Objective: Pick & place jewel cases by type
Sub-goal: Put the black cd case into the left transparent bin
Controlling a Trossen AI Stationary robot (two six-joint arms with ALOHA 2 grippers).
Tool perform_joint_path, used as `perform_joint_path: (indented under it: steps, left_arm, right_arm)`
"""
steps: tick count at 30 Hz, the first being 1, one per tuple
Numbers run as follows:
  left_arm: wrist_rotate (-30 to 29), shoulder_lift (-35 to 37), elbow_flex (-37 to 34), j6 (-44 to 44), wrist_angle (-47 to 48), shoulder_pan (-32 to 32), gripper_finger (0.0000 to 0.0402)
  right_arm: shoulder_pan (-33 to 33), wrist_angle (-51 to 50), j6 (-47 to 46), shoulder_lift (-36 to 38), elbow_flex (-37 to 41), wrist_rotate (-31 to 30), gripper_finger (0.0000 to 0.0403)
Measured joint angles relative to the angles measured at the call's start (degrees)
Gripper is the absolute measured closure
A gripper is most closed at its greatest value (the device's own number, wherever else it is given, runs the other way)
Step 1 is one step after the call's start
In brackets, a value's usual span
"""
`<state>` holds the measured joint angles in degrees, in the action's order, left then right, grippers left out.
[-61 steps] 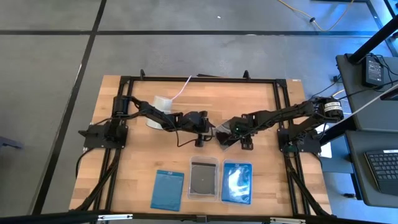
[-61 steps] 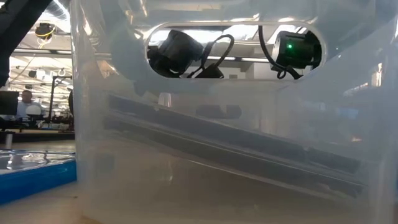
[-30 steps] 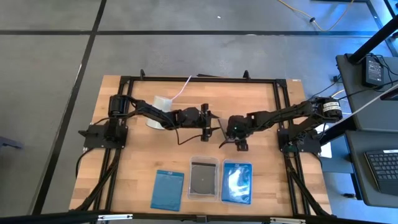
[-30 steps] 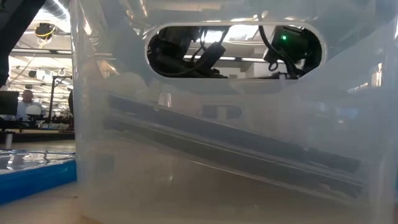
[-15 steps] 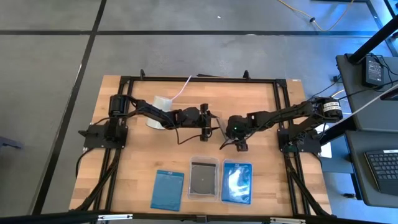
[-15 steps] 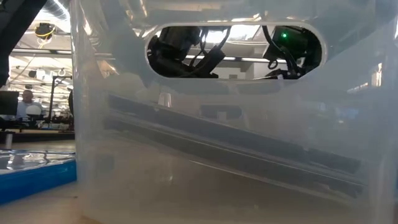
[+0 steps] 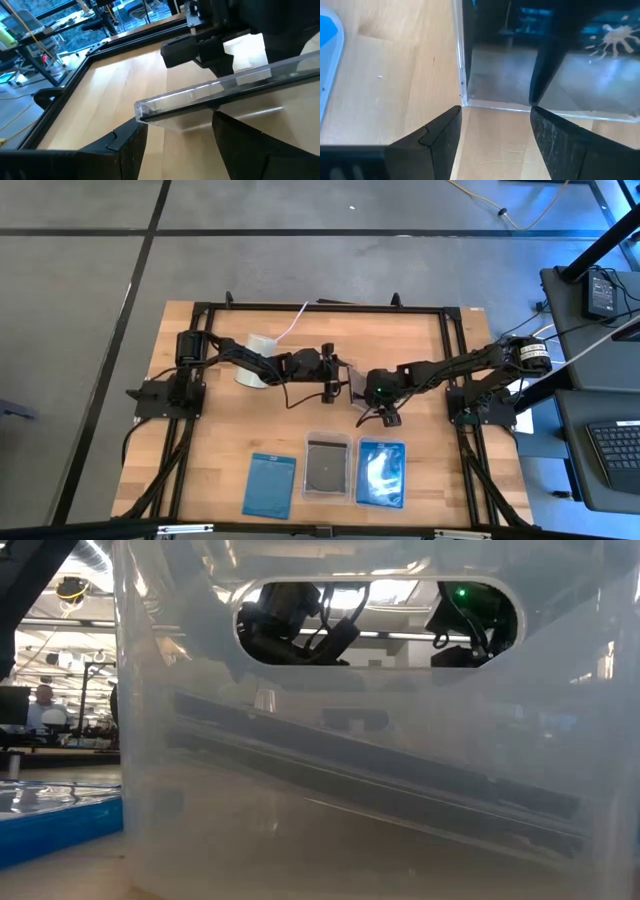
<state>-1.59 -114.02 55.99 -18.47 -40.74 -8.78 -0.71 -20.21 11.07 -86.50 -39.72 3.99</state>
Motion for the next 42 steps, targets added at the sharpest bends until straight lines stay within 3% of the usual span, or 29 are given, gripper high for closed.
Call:
perform_joint_path:
  steps: [9, 18, 37, 42]
  left_arm:
    - [-0.3, 0.0, 0.0, -0.3, -1.3, 0.0, 0.0183]
    - [1.6, 0.0, 0.0, -0.3, -1.2, 1.1, 0.0183]
    - [1.4, 0.0, -0.1, 1.2, -0.1, 1.3, 0.0183]
    - [4.5, 0.0, -0.1, 2.9, 2.4, 1.1, 0.0183]
  right_arm:
    - [0.0, 3.1, 3.0, 0.0, 0.0, 0.0, 0.0163]
    - [0.0, 4.2, 6.6, 0.0, 0.1, -12.7, 0.0163]
    - [0.2, 13.0, 14.7, 0.0, 0.1, -13.6, 0.0163]
    - [0.2, 15.6, 18.4, 0.0, 0.1, -13.6, 0.0163]
